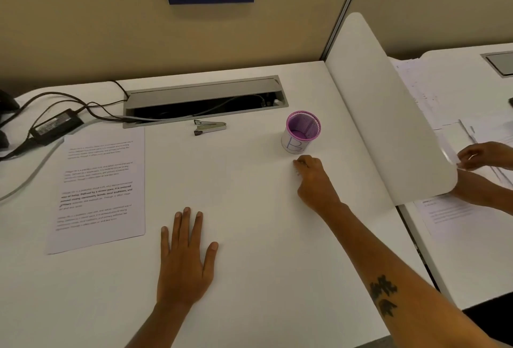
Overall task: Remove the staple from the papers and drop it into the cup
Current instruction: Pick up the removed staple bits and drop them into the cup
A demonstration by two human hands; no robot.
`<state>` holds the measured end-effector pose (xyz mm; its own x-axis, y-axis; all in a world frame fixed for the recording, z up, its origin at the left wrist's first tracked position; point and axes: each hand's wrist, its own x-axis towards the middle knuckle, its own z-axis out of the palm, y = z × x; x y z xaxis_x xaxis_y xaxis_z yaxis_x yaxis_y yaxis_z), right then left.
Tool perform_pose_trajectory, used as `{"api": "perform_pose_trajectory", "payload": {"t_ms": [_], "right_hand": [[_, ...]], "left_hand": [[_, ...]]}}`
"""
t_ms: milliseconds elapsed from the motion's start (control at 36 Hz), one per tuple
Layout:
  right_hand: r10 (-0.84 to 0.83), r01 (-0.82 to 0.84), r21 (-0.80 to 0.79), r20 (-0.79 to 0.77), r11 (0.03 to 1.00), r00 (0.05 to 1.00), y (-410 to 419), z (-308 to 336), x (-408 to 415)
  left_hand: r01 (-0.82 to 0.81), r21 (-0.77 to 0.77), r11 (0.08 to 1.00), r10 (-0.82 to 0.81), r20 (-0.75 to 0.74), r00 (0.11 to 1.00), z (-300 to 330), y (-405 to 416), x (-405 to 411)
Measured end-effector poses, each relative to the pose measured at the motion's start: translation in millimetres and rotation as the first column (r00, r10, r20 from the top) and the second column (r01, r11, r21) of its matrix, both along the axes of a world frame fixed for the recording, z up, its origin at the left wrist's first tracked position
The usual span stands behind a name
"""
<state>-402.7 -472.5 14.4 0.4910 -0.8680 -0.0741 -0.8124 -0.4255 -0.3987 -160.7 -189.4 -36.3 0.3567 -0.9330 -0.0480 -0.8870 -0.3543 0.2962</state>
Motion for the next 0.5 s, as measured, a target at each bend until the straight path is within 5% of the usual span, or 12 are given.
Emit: {"api": "perform_pose_trajectory", "payload": {"t_ms": [500], "right_hand": [[-0.160, 0.166, -0.009, 0.214, 0.986, 0.964, 12.9, 2.0, 0.0]], "left_hand": [[0.001, 0.009, 1.000, -0.001, -0.007, 1.000, -0.5, -0.1, 0.5]]}}
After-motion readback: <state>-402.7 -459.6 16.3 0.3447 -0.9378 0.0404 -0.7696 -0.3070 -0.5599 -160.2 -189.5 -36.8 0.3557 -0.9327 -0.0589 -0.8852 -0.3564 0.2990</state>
